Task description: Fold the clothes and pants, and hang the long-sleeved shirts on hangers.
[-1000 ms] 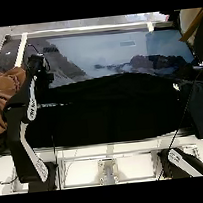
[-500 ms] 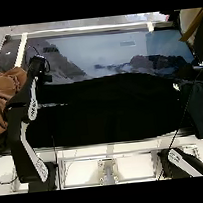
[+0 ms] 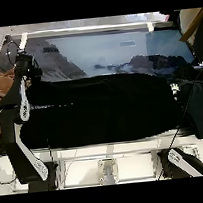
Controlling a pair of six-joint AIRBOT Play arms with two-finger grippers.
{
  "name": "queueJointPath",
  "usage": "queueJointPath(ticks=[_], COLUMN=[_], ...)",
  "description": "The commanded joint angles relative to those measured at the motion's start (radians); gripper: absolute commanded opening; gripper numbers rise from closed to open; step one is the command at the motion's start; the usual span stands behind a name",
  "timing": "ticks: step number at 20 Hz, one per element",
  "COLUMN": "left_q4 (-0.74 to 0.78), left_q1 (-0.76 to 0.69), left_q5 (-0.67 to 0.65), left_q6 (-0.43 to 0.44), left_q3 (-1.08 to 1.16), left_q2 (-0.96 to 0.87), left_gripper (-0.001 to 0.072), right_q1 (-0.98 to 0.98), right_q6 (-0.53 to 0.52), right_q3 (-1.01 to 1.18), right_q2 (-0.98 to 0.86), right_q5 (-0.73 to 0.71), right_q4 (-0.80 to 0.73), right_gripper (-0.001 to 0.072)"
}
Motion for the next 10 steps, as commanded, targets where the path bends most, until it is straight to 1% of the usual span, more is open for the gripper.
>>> queueJointPath(ticks=[1, 3, 4, 5, 7, 9, 10], left_q4=[-0.061, -0.040, -0.014, 0.004, 0.016, 0.074, 0.101], left_q1=[0.001, 0.018, 0.033, 0.053, 0.095, 0.150, 0.188], left_q5=[0.180, 0.188, 0.175, 0.162, 0.118, -0.015, -0.124], left_q6=[-0.039, -0.114, -0.136, -0.150, -0.150, -0.149, -0.149], left_q3=[0.000, 0.001, 0.000, 0.000, 0.000, -0.003, -0.019], left_q2=[0.013, 0.040, 0.062, 0.094, 0.180, 0.285, 0.344], left_gripper=[0.0362, 0.0364, 0.0364, 0.0363, 0.0364, 0.0362, 0.0360], right_q1=[0.000, 0.000, 0.000, 0.000, 0.000, -0.001, -0.001], right_q6=[0.001, 0.000, 0.000, -0.001, -0.001, 0.000, 0.000], right_q3=[0.001, 0.001, 0.001, 0.001, 0.001, 0.001, 0.001], right_q2=[-0.001, -0.001, -0.001, -0.001, -0.001, 0.000, 0.000], right_q5=[-0.002, -0.003, -0.003, -0.003, 0.003, 0.057, 0.097], right_q4=[0.001, -0.003, -0.020, -0.058, -0.148, -0.226, -0.248], right_gripper=[0.0203, 0.0203, 0.0203, 0.0203, 0.0203, 0.0203, 0.0203])
